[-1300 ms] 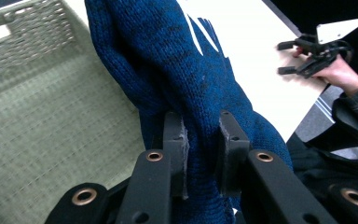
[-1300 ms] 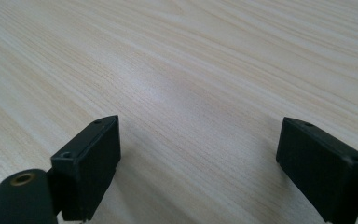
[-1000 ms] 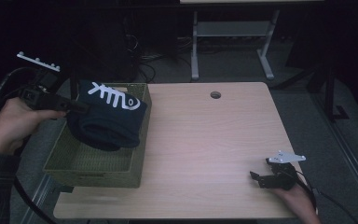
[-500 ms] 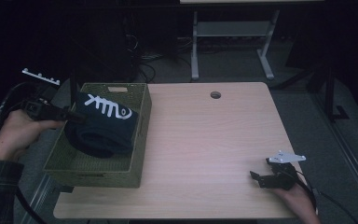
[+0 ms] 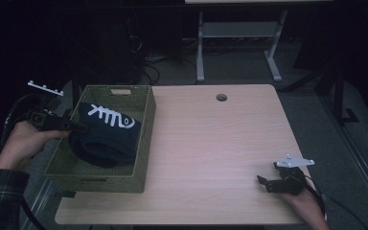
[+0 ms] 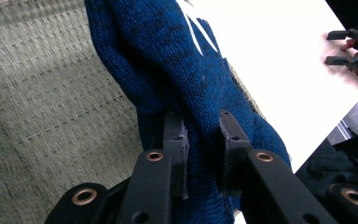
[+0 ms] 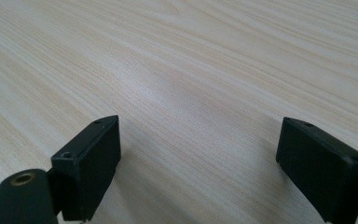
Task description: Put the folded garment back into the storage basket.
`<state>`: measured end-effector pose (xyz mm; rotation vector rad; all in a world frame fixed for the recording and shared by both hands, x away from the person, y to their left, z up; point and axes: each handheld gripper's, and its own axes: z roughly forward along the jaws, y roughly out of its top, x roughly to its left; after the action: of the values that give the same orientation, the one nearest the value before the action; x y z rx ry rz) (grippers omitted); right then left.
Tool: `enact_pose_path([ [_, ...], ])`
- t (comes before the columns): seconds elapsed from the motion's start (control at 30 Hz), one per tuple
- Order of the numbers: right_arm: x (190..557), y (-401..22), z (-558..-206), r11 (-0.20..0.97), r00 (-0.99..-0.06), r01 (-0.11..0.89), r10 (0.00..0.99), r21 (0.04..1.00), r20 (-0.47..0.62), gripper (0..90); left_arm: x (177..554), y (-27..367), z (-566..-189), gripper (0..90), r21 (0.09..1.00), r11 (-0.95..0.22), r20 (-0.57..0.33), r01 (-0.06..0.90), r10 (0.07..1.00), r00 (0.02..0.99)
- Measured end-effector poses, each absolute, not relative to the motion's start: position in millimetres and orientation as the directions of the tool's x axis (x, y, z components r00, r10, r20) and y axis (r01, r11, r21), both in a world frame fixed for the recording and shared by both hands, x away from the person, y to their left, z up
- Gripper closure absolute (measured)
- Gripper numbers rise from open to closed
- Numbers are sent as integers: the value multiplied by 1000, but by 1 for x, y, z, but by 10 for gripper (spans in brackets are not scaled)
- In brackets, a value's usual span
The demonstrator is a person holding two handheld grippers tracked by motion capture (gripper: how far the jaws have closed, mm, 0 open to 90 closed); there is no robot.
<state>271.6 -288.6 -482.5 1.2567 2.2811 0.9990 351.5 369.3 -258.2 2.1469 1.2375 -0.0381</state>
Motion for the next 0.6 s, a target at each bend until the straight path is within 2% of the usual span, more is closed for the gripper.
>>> enact_pose_path([
  [0.33,272,-289,-482,359,-546,591,838,723,30,134,358,367,-284,773,496,-335,-371,801,752,544],
  [0.6,272,-289,-482,358,-545,591,838,723,31,133,366,368,-305,772,468,-345,-369,814,760,535],
])
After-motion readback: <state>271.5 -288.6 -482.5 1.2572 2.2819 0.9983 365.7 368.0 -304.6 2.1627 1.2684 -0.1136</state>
